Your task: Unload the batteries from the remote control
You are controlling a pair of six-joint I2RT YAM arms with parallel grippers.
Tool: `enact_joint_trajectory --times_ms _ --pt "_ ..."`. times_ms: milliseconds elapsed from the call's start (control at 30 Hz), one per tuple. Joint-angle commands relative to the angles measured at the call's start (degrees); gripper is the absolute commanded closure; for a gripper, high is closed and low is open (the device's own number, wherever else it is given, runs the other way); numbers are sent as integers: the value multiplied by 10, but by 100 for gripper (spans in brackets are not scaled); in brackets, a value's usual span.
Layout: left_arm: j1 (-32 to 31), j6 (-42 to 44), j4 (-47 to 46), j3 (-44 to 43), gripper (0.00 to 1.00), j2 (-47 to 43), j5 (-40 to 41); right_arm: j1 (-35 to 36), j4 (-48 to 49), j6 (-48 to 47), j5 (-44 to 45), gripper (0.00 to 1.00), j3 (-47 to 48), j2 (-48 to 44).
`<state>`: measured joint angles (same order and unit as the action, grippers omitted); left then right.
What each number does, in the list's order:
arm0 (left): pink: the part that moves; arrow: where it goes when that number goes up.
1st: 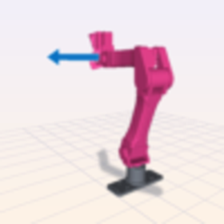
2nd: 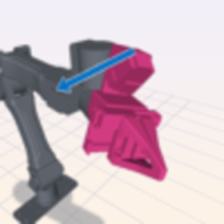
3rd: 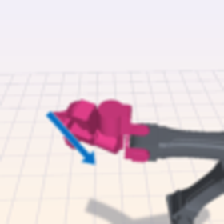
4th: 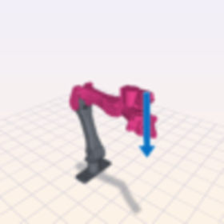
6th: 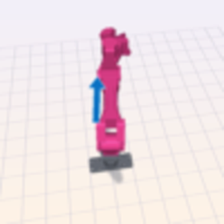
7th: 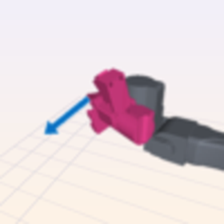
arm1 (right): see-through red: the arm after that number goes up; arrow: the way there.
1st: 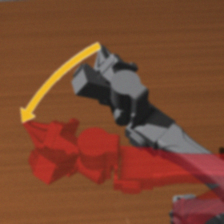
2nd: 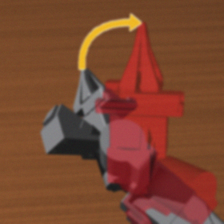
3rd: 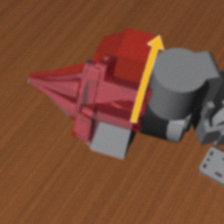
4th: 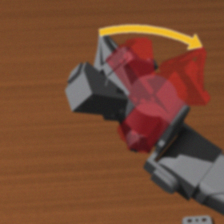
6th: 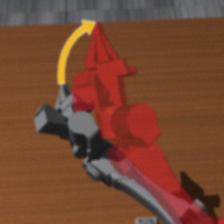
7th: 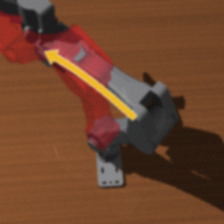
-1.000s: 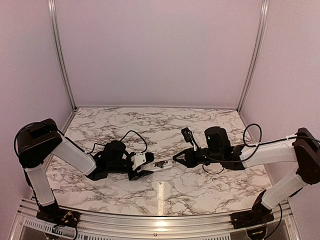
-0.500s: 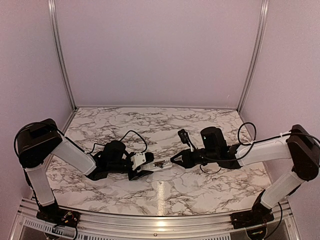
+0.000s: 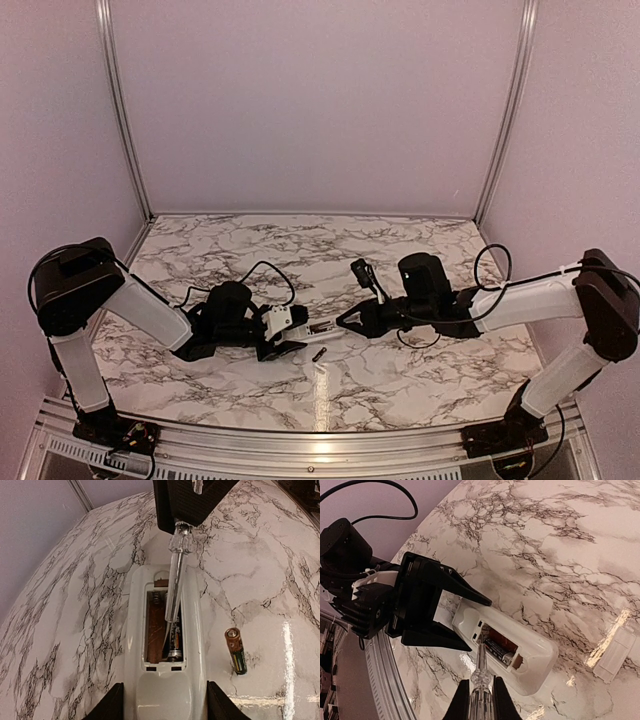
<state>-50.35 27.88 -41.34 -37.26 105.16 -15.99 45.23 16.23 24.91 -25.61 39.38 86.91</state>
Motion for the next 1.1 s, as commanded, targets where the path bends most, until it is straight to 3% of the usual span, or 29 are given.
enact_joint_trajectory --times_ms 0,500,733,1067 --pt "1 2 -17 0 100 -7 0 6 1 -8 -7 100 17 2" --pt "1 31 -34 14 100 -8 15 6 -57 -43 10 100 30 -24" --pt "-4 50 -111 52 100 -13 37 6 -158 -110 2 100 89 -16" --pt "-7 86 -152 82 100 -28 79 6 -183 -151 -10 100 118 -9"
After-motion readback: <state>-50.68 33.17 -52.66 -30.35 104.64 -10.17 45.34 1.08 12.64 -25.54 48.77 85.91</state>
